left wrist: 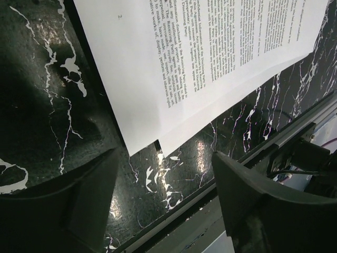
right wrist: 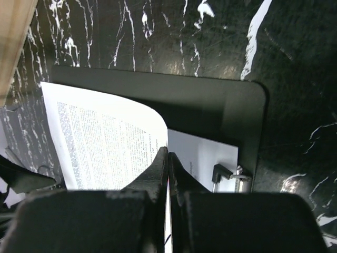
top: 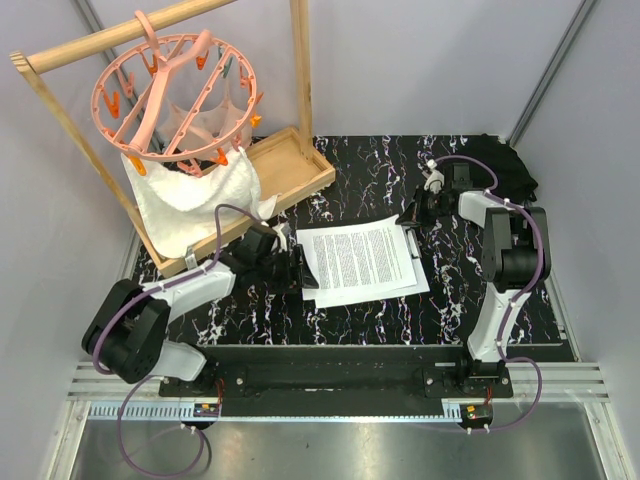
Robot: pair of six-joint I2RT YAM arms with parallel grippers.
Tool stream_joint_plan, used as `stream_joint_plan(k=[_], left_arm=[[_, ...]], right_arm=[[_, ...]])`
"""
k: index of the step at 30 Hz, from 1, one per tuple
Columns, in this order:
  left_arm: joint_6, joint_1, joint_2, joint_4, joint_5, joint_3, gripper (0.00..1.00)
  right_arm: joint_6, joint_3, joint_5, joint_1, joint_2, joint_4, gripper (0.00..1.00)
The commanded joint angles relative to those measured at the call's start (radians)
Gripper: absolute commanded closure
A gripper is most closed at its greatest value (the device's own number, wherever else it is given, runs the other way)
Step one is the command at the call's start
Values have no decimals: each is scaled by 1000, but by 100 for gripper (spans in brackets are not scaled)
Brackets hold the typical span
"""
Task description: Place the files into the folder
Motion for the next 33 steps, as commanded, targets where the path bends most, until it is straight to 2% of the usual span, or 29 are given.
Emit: stream_joint_plan(k=[1,8,10,13,15,16,17,18,19,22,25,27,33], left_arm=[[42,-2,-55,-24,-21,14,21],[75,-2,-58,-46,-46,50,20],[78,0,-49,-43,-40,69,20],[56,-5,-15,-12,8,118,23],[48,-16,16,3,20,171,23],[42,-31,28,23,20,211,23],[40,-42,45,34,22,233,22],[42,-66,86,40,23,257,20],[48,-79,112,46,23,283,20],[49,-123,247,46,19,403,20],[36,-146,388,43,13,526,26],[25,-148,470,40,16,593,27],[29,-148,582,-10,-18,696,23]], right_arm=[[-57,64,23,6,26,-39,100],[-68,76,37,6,31,-56,98],[-60,85,56,6,29,-60,84],[-30,111,58,11,21,-68,72],[7,134,151,10,-3,-124,59],[13,172,202,11,-15,-172,48],[27,188,313,10,-44,-260,42],[23,192,345,10,-61,-289,38],[18,167,365,10,-84,-299,28],[6,73,490,10,-179,-300,19],[-31,18,526,20,-204,-286,19],[-42,14,543,40,-187,-293,25],[-52,24,564,91,-118,-298,32]])
